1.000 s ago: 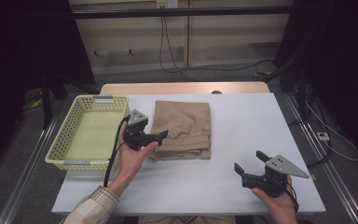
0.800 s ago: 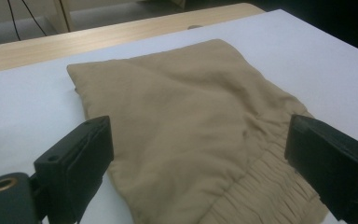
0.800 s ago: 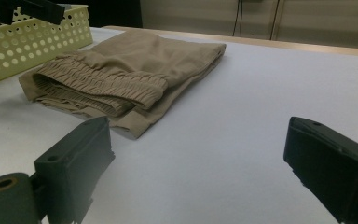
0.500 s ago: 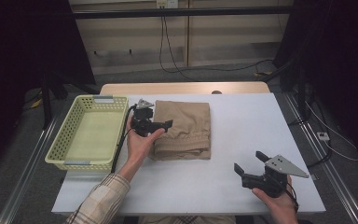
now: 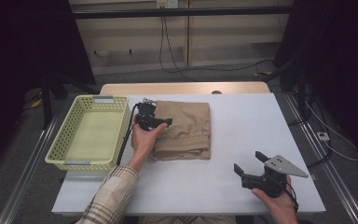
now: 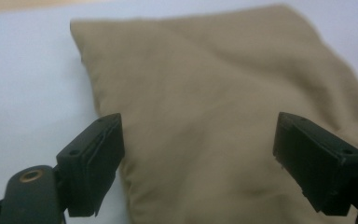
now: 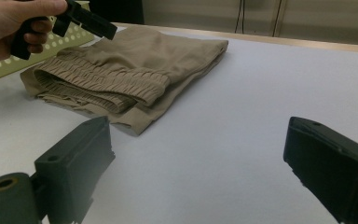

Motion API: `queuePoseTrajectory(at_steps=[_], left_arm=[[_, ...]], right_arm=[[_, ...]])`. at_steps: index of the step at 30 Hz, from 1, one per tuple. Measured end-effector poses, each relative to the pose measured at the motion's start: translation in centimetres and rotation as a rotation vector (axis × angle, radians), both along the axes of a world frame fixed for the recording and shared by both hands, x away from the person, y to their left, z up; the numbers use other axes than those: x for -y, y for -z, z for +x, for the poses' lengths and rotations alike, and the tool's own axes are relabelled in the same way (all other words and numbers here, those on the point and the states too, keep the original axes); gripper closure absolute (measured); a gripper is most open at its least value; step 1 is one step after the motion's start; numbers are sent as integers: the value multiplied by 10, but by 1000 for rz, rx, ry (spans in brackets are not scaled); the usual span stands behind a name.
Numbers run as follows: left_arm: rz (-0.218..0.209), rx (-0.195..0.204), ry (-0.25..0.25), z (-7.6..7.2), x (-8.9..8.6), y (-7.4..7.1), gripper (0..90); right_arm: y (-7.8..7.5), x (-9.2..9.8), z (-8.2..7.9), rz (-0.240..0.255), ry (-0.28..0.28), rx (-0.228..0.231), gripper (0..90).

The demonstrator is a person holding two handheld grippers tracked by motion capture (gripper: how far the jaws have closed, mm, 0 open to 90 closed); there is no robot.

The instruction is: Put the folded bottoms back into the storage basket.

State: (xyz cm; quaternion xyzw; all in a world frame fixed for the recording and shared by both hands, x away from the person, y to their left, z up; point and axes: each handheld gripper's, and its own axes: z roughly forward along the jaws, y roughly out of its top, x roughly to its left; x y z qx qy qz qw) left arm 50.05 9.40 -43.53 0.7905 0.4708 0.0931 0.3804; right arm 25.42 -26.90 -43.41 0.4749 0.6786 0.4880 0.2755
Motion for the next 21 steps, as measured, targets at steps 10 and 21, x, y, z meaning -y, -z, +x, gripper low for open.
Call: queuePoseTrajectory(at_steps=[10, 21], left_arm=[[-10, -45, -60, 14, -14, 12, 360], [45, -82, -66, 15, -14, 22, 494]], right_arm=[[1, -1, 1, -1, -2, -6, 79], [1, -1, 1, -6, -7, -8, 80]])
